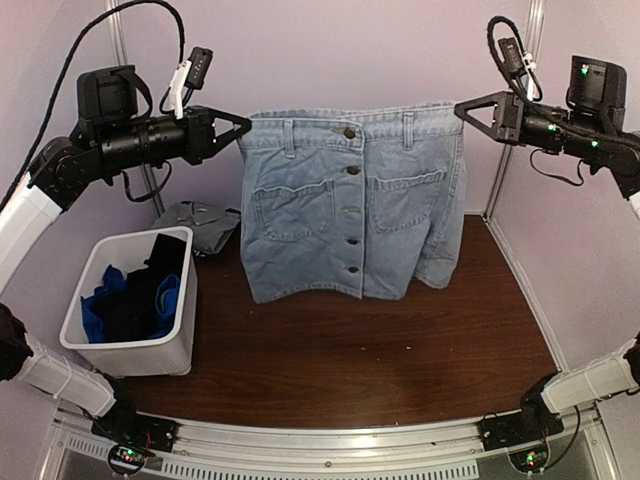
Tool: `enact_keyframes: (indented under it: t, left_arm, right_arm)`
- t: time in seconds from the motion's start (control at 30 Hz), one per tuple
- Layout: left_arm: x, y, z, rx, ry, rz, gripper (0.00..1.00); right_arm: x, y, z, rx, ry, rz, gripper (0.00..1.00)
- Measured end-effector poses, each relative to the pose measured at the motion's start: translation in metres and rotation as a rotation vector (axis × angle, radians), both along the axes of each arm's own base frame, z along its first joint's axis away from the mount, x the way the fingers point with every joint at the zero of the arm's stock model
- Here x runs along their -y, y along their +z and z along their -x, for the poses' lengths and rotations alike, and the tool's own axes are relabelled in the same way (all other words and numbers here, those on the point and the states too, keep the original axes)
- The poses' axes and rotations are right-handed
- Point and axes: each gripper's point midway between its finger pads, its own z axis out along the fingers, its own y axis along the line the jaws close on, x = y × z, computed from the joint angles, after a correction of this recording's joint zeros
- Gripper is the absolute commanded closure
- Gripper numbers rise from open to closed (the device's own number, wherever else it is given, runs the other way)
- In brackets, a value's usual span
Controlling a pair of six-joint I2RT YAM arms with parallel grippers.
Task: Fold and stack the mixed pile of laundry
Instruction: Rotate the crumpled skirt at the center of the board.
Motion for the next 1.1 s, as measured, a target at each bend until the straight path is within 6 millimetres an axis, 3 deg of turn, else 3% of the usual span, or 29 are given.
enact_keyframes:
  t: [0.1, 0.17, 0.27, 0.33, 0.37, 0.43, 0.5, 0.57, 0.63, 0.7, 0.77, 0.87, 1.0, 1.1]
  left_arm:
    - [-0.001, 0.006, 0.015, -0.019, -0.041, 0.024, 1.00]
    - [0.002, 0.009, 0.018, -0.038, -0.059, 0.028, 1.00]
    - [0.010, 0.007, 0.005, -0.071, -0.040, 0.005, 1.00]
    - [0.018, -0.007, -0.016, -0.102, 0.000, -0.028, 1.00]
    - [0.023, -0.020, -0.030, -0.126, 0.027, -0.051, 0.90]
    - [0.030, -0.059, -0.064, -0.203, 0.084, -0.106, 0.67]
    - [0.030, -0.107, -0.101, -0.302, 0.151, -0.166, 0.40]
    - [0.018, -0.165, -0.145, -0.419, 0.241, -0.223, 0.23]
    - [0.002, -0.216, -0.175, -0.520, 0.313, -0.274, 0.20]
    - [-0.017, -0.258, -0.191, -0.614, 0.370, -0.326, 0.20]
    - [-0.026, -0.276, -0.190, -0.663, 0.384, -0.355, 0.22]
    - [-0.020, -0.271, -0.174, -0.666, 0.347, -0.355, 0.25]
    - [0.013, -0.275, -0.120, -0.672, 0.208, -0.376, 0.32]
    - [0.045, -0.305, -0.074, -0.725, 0.080, -0.413, 0.34]
  right_arm:
    - [0.000, 0.017, 0.021, 0.004, 0.020, -0.025, 1.00]
    - [0.002, 0.023, 0.022, 0.003, 0.007, -0.029, 1.00]
    - [0.003, 0.012, 0.000, -0.031, -0.046, -0.003, 1.00]
    - [0.008, -0.007, -0.027, -0.078, -0.104, 0.024, 1.00]
    - [0.011, -0.021, -0.044, -0.109, -0.138, 0.041, 0.87]
    - [0.019, -0.058, -0.083, -0.187, -0.205, 0.085, 0.48]
    - [0.026, -0.111, -0.124, -0.298, -0.266, 0.134, 0.19]
    - [0.038, -0.173, -0.162, -0.431, -0.321, 0.189, 0.12]
    - [0.049, -0.226, -0.188, -0.543, -0.360, 0.239, 0.12]
    - [0.057, -0.262, -0.197, -0.626, -0.377, 0.283, 0.14]
    - [0.060, -0.280, -0.194, -0.668, -0.368, 0.309, 0.18]
    - [0.052, -0.290, -0.175, -0.693, -0.301, 0.302, 0.25]
    - [0.036, -0.313, -0.145, -0.752, -0.193, 0.280, 0.29]
    - [0.027, -0.344, -0.129, -0.832, -0.133, 0.290, 0.30]
